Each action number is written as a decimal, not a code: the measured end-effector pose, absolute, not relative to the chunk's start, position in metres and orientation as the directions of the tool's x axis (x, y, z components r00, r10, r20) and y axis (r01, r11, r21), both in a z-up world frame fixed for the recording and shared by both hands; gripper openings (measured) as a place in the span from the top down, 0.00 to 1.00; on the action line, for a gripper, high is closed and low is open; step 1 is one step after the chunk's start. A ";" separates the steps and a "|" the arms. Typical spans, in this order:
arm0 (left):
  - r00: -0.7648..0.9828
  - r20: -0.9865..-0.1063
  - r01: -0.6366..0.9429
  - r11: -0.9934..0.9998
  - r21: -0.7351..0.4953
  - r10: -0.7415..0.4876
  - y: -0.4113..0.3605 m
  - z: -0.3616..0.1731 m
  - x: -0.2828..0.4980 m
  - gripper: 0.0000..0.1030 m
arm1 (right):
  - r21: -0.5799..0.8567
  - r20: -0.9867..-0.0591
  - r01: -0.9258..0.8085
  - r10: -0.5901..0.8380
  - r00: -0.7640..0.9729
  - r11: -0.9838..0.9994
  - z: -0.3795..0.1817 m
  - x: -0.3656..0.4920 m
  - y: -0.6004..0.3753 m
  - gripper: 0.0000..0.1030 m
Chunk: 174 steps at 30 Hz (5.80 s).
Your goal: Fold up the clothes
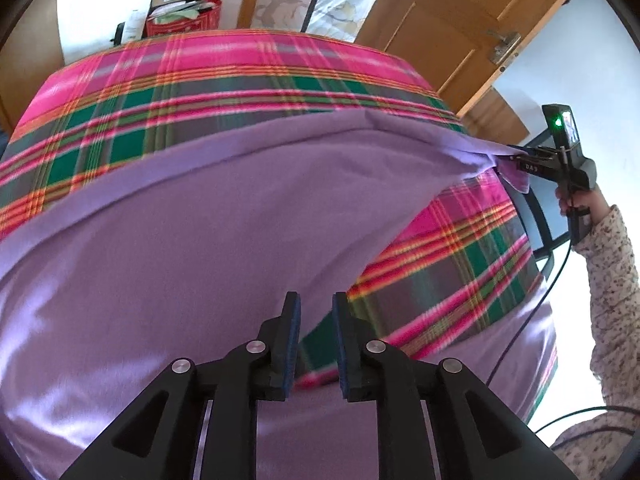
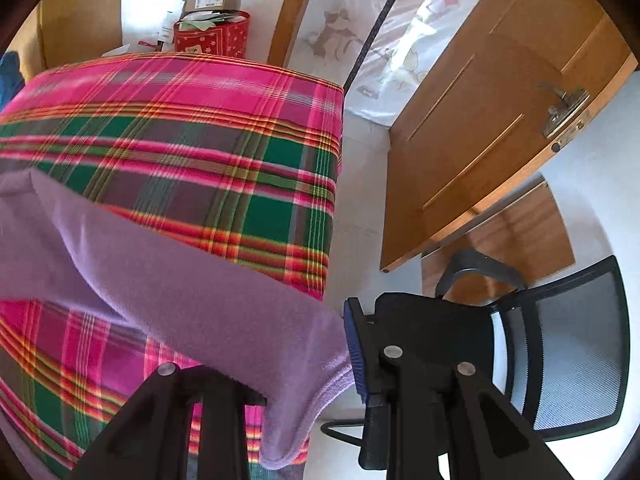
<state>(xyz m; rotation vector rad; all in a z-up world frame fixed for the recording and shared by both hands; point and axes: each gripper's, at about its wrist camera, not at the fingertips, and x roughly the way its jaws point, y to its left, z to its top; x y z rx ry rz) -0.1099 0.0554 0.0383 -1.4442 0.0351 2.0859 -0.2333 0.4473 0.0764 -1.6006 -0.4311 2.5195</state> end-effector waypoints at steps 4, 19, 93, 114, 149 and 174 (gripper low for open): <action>-0.222 -0.862 -0.505 -0.810 -0.298 0.456 0.072 0.039 -0.120 0.84 | -0.292 -0.875 0.013 0.262 -0.407 -0.956 0.072 -0.248 0.453 0.72; -0.166 -0.879 -0.500 -0.806 -0.316 0.448 0.091 0.021 -0.136 0.84 | -0.061 -0.942 -0.163 0.111 -0.317 -0.985 0.053 -0.309 0.489 0.72; -0.334 -0.914 -0.103 -0.973 -0.206 0.229 -0.102 0.003 -0.160 0.83 | 0.146 -0.845 0.497 -0.369 -0.386 -0.855 0.037 -0.276 0.149 0.89; -0.418 -0.856 0.050 -0.934 -0.354 0.303 -0.117 0.006 -0.194 0.83 | -0.004 -0.783 0.451 -0.278 -0.556 -0.893 0.054 -0.311 0.165 0.89; -0.329 -0.828 -0.149 -0.891 -0.428 0.453 -0.036 -0.004 -0.192 0.83 | 0.032 -0.801 0.518 -0.331 -0.498 -0.855 0.030 -0.316 0.137 0.75; -0.378 -0.846 -0.045 -0.920 -0.388 0.375 -0.099 -0.009 -0.173 0.83 | 0.052 -0.789 0.584 -0.392 -0.473 -0.810 0.028 -0.268 0.130 0.72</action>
